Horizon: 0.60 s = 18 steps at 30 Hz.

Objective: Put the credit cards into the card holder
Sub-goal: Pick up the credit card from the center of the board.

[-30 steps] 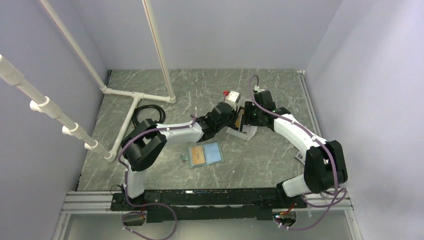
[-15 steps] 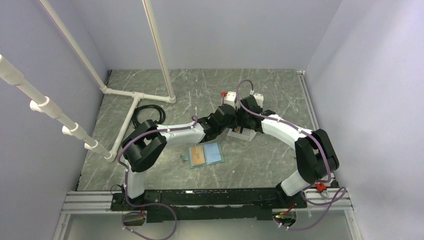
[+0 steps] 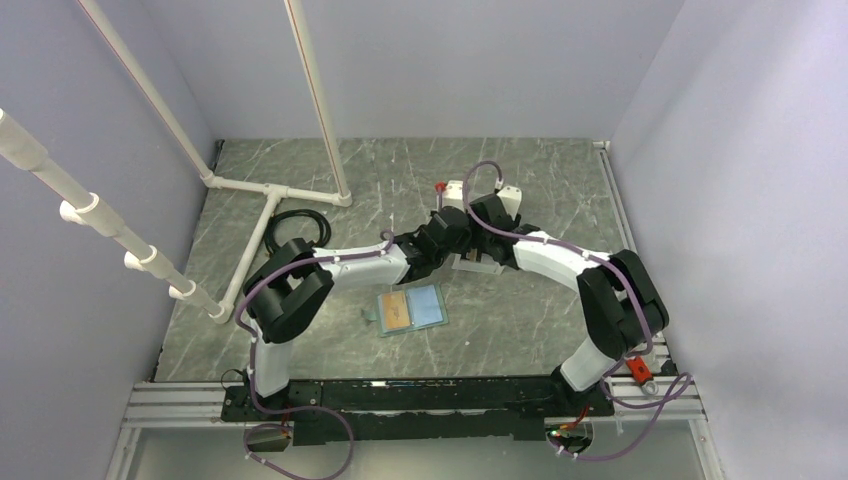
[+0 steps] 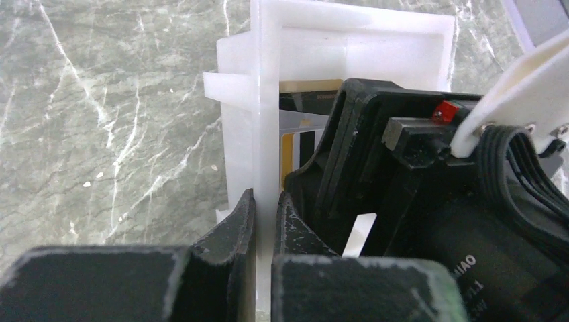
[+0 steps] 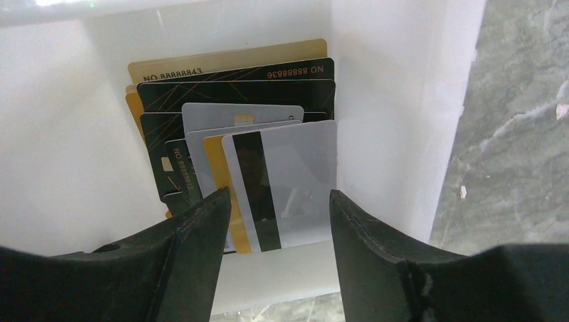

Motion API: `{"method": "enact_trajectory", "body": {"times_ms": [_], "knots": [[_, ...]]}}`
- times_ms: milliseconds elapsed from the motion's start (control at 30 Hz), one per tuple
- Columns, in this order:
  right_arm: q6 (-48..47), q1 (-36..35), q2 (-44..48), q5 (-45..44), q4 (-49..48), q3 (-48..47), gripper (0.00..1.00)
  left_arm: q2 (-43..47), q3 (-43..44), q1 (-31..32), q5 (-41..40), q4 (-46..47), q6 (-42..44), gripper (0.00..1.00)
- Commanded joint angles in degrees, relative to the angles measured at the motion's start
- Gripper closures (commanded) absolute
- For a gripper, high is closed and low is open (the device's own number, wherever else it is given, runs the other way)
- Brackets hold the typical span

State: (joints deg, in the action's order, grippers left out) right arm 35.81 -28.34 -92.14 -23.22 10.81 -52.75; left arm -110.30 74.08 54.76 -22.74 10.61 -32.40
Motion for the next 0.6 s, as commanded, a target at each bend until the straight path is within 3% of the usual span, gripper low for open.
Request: {"method": "enact_trajectory", "body": {"times_ms": [0, 33, 167, 400, 567], "knots": [[2.49, -0.74, -5.51, -6.35, -0.53, 1.27, 0.32, 2.99, 2.84, 1.4, -2.0, 2.22, -1.16, 1.0], [2.7, -0.62, -5.17, -6.08, -0.1, 1.46, 0.33, 3.03, 2.85, 1.36, -2.54, 1.92, -0.91, 1.0], [0.48, 0.74, 1.3, 0.53, -4.44, 6.11, 0.57, 3.87, 1.37, 1.32, -4.0, 2.11, -0.67, 1.0], [-4.24, 2.6, 7.66, 4.33, -5.79, 8.16, 0.77, 3.72, 1.46, 1.02, -4.47, -0.61, -2.79, 1.0], [-6.6, 3.92, 12.98, 9.8, -5.14, 8.59, 0.85, 3.14, 2.32, -0.19, -2.05, -5.12, -8.14, 1.0]]}}
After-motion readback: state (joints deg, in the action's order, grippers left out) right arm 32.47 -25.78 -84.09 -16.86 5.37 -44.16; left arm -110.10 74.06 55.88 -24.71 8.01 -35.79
